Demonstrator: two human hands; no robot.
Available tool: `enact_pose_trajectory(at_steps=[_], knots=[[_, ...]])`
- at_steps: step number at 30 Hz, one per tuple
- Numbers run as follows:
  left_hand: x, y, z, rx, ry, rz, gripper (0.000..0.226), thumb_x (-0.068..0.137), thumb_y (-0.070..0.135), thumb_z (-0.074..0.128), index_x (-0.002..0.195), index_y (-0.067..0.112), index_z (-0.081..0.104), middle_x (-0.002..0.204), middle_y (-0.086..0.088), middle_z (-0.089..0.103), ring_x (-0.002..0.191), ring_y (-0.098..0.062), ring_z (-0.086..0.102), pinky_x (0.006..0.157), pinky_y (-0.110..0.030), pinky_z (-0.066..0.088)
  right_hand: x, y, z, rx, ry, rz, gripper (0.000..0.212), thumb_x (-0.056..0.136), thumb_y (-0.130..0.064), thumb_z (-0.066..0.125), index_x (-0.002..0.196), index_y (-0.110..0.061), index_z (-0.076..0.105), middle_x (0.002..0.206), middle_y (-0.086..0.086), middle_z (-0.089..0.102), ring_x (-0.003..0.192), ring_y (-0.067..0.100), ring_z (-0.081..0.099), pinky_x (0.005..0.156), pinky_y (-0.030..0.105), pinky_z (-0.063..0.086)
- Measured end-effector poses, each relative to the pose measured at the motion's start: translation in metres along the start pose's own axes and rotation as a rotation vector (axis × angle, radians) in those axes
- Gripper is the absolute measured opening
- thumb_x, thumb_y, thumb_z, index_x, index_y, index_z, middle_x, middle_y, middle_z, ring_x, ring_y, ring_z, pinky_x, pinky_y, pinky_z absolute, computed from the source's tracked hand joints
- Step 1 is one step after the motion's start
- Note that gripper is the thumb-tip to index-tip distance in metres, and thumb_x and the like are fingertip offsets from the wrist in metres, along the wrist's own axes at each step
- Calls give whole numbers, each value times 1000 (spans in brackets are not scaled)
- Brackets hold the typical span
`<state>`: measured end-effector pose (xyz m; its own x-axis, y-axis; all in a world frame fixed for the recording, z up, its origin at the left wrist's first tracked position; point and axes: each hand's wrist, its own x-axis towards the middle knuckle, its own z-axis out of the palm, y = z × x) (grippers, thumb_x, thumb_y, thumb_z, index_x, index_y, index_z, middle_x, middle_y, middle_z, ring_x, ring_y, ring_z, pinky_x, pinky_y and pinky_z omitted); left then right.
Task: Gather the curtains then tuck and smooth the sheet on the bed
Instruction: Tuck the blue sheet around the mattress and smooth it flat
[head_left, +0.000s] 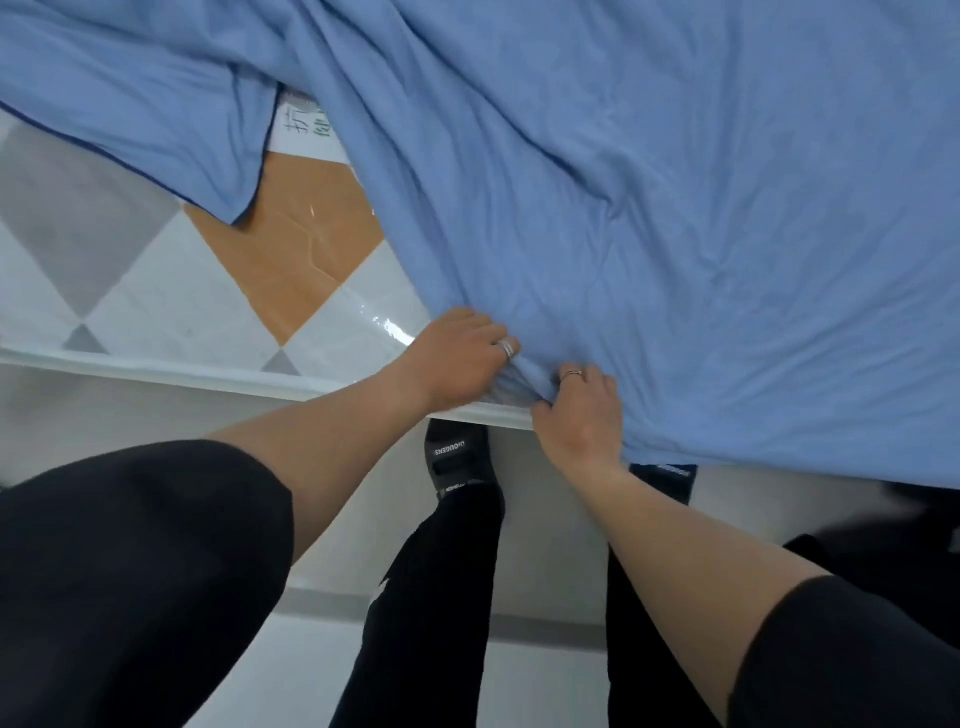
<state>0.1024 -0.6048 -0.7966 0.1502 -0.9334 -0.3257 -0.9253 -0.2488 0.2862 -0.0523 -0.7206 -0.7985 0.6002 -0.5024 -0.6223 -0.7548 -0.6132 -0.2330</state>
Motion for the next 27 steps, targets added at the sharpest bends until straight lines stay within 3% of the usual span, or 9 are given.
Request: enact_pose_trajectory(at_steps=[3, 5, 9, 12, 16, 19, 22, 24, 27], knots=[[-28, 2, -4, -91, -230, -1, 32, 88, 17, 47, 119, 17, 56, 97, -4, 63, 93, -31, 60, 72, -37, 40, -11, -3, -4, 40, -58, -149, 18, 81, -10, 56, 94, -5, 67, 101, 14, 57, 96, 37, 52, 84, 42, 46], [-43, 9, -5, -123, -209, -12, 24, 99, 34, 39, 110, 19, 55, 93, -4, 66, 90, -31, 64, 65, -37, 41, -22, -8, -2, 29, -185, -188, 15, 81, -8, 54, 90, -7, 66, 98, 16, 66, 94, 38, 60, 81, 40, 46], [-57, 30, 6, -142, -302, -93, 44, 98, 57, 33, 110, 21, 55, 95, -2, 69, 89, -30, 67, 62, -35, 38, -25, -7, 13, -43, -409, -181, 9, 84, -13, 49, 80, -20, 55, 98, 11, 70, 96, 35, 64, 76, 35, 47], [-63, 39, 22, -46, -345, -80, 30, 93, 39, 48, 111, 19, 61, 104, -4, 64, 102, -29, 60, 83, -38, 43, -13, -3, 34, -213, -600, -192, 26, 89, -18, 48, 111, -16, 63, 121, 10, 67, 113, 33, 63, 91, 37, 52], [-80, 49, 39, -98, 26, -76, 3, 72, 15, 55, 75, 16, 57, 75, -3, 53, 73, -29, 53, 66, -36, 38, -2, 9, 46, -345, -756, -143, 49, 90, -19, 45, 138, -18, 52, 138, 7, 59, 123, 30, 58, 102, 40, 49], [-96, 39, 48, -464, 117, -656, 5, 79, 19, 51, 77, 16, 53, 70, -3, 56, 67, -31, 57, 60, -35, 45, 1, 14, 43, -273, -762, -126, 24, 91, -23, 45, 106, -14, 62, 125, 9, 63, 109, 28, 60, 98, 37, 49], [-102, 15, 44, -963, 319, -1319, 15, 87, 19, 53, 101, 24, 56, 76, 4, 62, 77, -22, 62, 72, -35, 51, 1, 20, 30, -277, -767, -140, 20, 91, -22, 45, 71, -21, 45, 102, 7, 63, 87, 22, 56, 80, 32, 49], [-96, 0, 39, -1273, 415, -1447, 27, 90, 18, 58, 116, 22, 52, 82, 2, 62, 83, -18, 65, 80, -36, 56, 0, 25, 22, -216, -735, -103, 22, 91, -20, 45, 70, -23, 44, 86, -1, 57, 78, 19, 52, 65, 28, 41], [-81, -15, 33, -1569, 558, -1480, 36, 86, 18, 70, 120, 7, 61, 85, 4, 67, 82, -16, 65, 70, -27, 52, 4, 21, 11, -102, -627, -76, 26, 93, -17, 39, 68, -21, 45, 74, -6, 50, 73, 19, 51, 58, 27, 35]])
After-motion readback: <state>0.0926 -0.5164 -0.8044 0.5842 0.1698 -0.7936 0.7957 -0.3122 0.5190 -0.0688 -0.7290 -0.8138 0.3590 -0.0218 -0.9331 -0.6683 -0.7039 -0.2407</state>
